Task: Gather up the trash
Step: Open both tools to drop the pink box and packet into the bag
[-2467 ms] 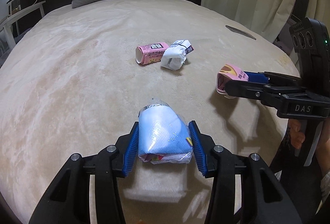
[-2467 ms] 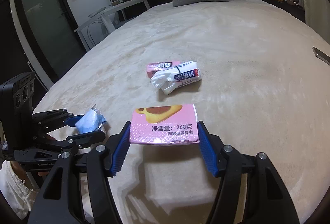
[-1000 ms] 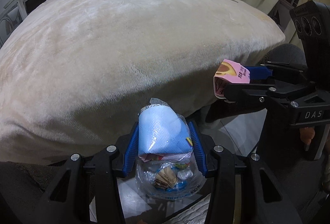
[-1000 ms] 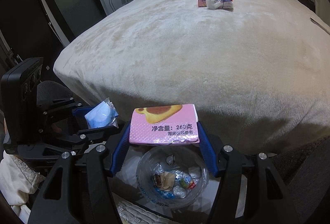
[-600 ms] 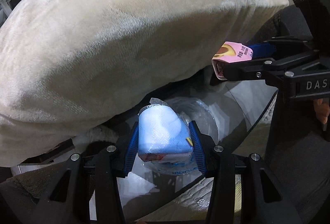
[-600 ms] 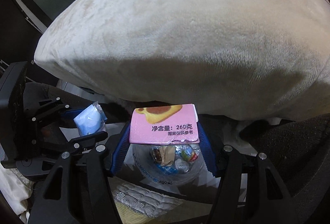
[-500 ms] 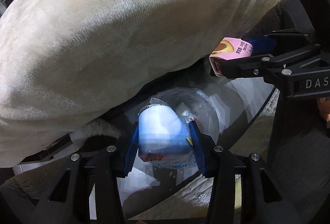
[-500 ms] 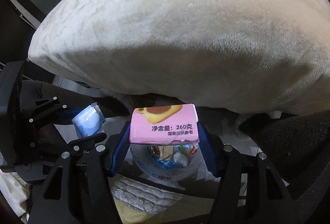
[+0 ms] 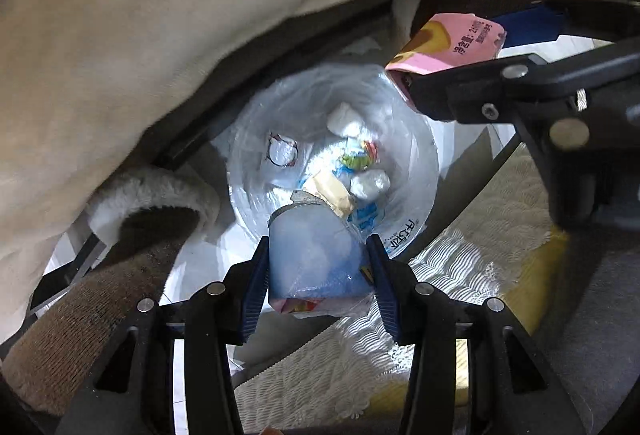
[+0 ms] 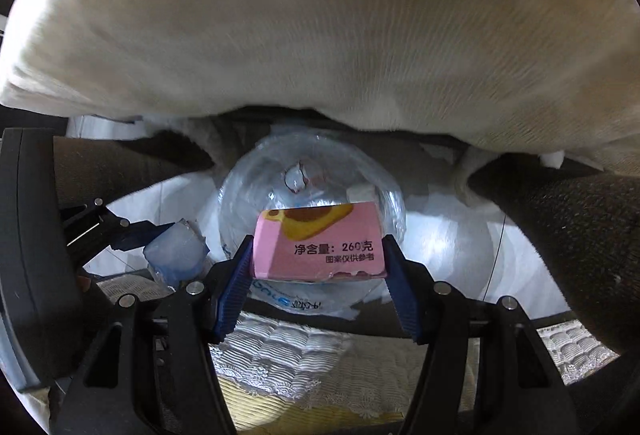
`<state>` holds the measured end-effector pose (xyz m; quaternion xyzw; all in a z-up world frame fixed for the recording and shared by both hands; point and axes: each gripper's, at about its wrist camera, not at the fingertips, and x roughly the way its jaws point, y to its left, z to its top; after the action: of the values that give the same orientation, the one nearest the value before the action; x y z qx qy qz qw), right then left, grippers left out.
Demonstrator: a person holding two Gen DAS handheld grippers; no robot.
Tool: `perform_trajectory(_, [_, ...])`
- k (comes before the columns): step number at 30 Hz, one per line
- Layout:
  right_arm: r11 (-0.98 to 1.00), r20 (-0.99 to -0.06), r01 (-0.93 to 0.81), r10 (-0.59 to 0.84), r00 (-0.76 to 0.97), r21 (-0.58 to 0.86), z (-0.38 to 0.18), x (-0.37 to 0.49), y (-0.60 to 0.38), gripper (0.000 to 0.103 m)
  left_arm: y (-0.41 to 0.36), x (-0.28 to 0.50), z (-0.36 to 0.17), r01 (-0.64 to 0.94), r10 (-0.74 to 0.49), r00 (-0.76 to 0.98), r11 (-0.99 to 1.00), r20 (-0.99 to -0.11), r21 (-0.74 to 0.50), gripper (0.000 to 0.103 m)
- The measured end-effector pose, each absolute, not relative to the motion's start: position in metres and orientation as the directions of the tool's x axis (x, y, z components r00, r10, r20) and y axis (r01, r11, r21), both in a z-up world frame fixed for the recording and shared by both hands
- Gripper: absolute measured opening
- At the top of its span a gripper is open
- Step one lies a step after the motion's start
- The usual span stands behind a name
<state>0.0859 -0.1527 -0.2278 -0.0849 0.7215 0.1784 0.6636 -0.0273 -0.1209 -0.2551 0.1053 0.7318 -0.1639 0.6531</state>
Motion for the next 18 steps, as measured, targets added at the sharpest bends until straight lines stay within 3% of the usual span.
perform_trajectory(15, [0.951, -0.971, -0.287, 0.043, -0.235, 0.112, -0.284, 0.099, -0.166, 0.062, -0.112, -0.016, -0.303, 0.313, -0.049, -0.229, 0.942, -0.972, -0.121, 0.049])
perform_trajectory(16, [0.954, -0.970, -0.280, 0.041, -0.238, 0.109, -0.284, 0.101, -0.169, 0.065, -0.113, -0.017, -0.304, 0.316, -0.044, -0.231, 0.942, -0.972, -0.117, 0.051])
perform_trajectory(18, [0.958, -0.971, -0.270, 0.029, -0.238, 0.095, -0.288, 0.102, -0.170, 0.077, -0.114, -0.017, -0.305, 0.319, -0.040, -0.232, 0.941, -0.972, -0.115, 0.068])
